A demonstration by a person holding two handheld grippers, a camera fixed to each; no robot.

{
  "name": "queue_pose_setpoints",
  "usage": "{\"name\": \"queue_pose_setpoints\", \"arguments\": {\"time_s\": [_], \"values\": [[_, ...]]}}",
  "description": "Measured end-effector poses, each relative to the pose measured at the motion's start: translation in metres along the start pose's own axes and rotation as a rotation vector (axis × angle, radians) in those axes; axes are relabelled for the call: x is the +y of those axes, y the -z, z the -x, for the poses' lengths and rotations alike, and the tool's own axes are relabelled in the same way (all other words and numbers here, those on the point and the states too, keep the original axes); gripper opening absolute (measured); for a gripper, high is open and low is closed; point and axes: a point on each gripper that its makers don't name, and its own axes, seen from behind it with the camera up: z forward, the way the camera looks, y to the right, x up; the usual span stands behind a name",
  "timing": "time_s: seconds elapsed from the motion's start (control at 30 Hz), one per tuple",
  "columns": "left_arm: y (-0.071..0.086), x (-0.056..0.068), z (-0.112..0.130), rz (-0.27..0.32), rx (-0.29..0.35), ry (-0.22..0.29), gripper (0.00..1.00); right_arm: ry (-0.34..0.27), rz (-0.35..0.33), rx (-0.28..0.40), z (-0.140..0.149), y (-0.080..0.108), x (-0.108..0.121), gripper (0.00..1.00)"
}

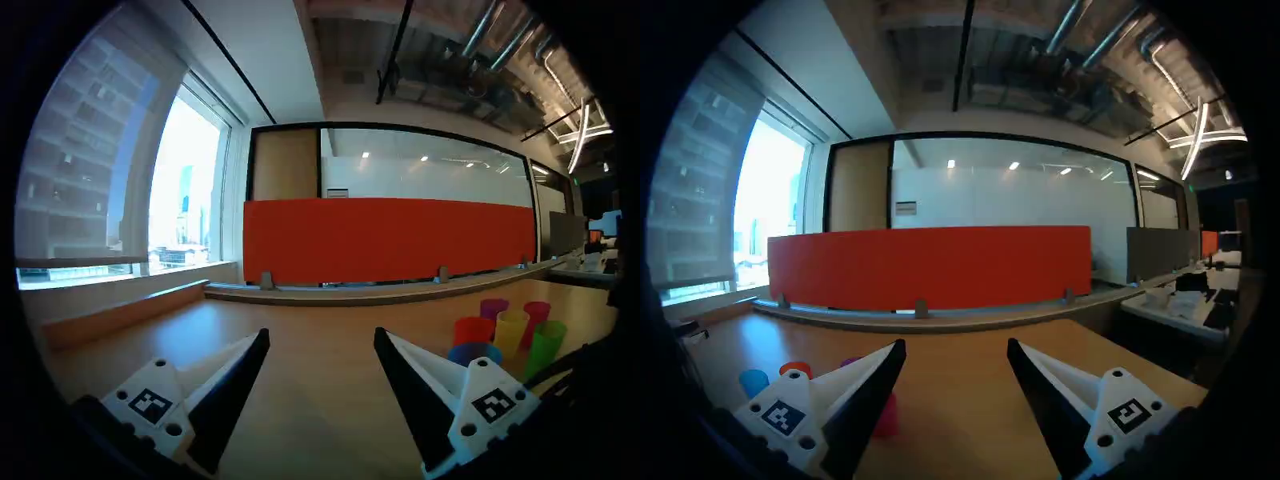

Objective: Pour water

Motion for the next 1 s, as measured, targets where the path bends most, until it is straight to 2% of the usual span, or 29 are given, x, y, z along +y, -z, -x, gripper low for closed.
{"name": "queue_pose_setpoints", "arguments": {"time_s": [0.5,1.0], "values": [[-0.002,0.003,0.011,0.018,-0.043,-0.002,0.97,0.001,-0.005,0.005,-0.003,0.003,0.000,0.98],[-0.002,0.004,0.011,0.022,-0.045,-0.003,0.97,0.006,-0.025,0.025,-0.003,0.008,-0.002,0.98]]}}
